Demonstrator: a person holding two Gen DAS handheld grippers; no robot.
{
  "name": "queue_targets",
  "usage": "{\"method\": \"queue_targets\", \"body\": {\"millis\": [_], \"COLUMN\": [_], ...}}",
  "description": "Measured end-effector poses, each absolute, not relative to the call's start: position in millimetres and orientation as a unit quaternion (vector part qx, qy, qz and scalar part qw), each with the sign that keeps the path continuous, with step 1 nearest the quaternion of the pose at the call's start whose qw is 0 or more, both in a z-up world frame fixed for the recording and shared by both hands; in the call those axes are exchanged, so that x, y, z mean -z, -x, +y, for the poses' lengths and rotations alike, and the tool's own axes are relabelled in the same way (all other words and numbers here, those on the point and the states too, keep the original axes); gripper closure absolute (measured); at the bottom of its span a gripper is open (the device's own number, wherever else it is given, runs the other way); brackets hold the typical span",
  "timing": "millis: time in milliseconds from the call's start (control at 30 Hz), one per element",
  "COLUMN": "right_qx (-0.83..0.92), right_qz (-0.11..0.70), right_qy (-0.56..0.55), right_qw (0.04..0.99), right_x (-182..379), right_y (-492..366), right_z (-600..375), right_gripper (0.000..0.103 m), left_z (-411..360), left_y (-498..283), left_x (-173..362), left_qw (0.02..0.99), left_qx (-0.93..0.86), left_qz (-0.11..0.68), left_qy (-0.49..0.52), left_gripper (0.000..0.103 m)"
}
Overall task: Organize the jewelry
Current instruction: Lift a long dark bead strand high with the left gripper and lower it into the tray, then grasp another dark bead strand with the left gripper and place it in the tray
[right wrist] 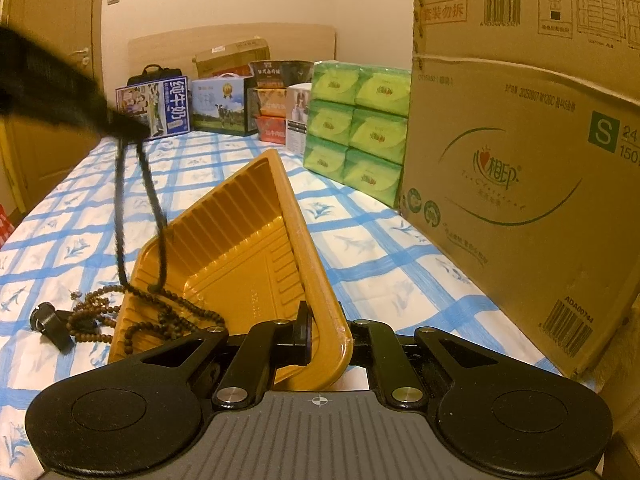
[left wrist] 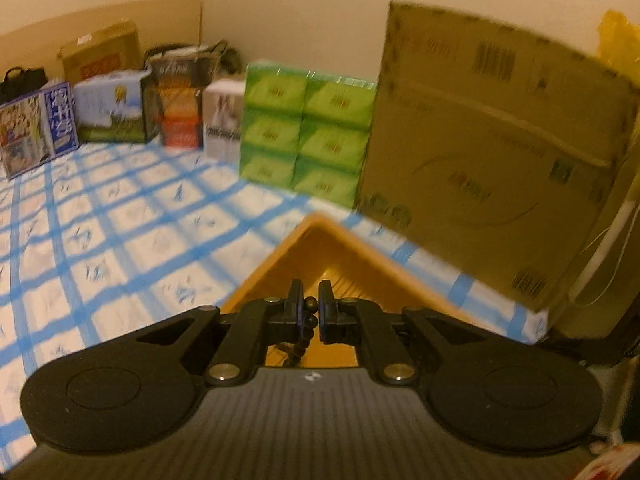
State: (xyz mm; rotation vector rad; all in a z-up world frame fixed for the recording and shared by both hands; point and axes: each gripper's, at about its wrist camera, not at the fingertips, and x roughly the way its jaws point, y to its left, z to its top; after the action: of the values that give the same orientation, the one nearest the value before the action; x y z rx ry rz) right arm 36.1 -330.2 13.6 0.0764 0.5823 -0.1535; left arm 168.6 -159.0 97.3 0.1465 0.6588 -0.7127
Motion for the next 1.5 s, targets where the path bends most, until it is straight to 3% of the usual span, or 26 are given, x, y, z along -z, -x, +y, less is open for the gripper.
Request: {"method": "queue_targets", "body": {"millis": [233,533,833,933,1233,1500], "right_qx": [0.075,0.076,0.074,0.073,0.076,0.073], "right_qz": [0.289,0.291,0.294,0.296,0.297,0.295], "right_qy": [-0.037,-0.036,-0.033,-0.033,-0.034,-0.032], "right_qw": [0.954,0.953,0.952,0.952,0.951,0.952], "right_x": [-12.7,-12.9,-10.7,-9.5,-9.5,-10.2], "right_y": [-36.9,-37.3,-36.6,-36.8,-36.4,-35.2], "right_z": [-330.6,-329.4,-330.0,-331.5,-331.5,-331.1], "right_gripper": [0.095,0.095,0.095,0.095,0.095,0.096], "left_z": [-160.9,-178.5,-183.8,-179.5,-127.2,-46.9], "left_y": [-175.9,-181.2,-182.1,-182.4,-179.4,-163.7], "left_x": [-68.7,-88.1,-58.8,-57.8,-63.7,-31.7], "left_qw": [0.875,0.875,0.855,0.858,0.889,0.907], "left_qx": [0.333,0.354,0.365,0.359,0.3,0.194], "left_qz": [0.345,0.324,0.361,0.361,0.342,0.365], "left_qy": [-0.072,-0.061,-0.072,-0.071,-0.061,-0.075], "left_gripper": [0.097,0.096,0.096,0.083,0.074,0.07]}}
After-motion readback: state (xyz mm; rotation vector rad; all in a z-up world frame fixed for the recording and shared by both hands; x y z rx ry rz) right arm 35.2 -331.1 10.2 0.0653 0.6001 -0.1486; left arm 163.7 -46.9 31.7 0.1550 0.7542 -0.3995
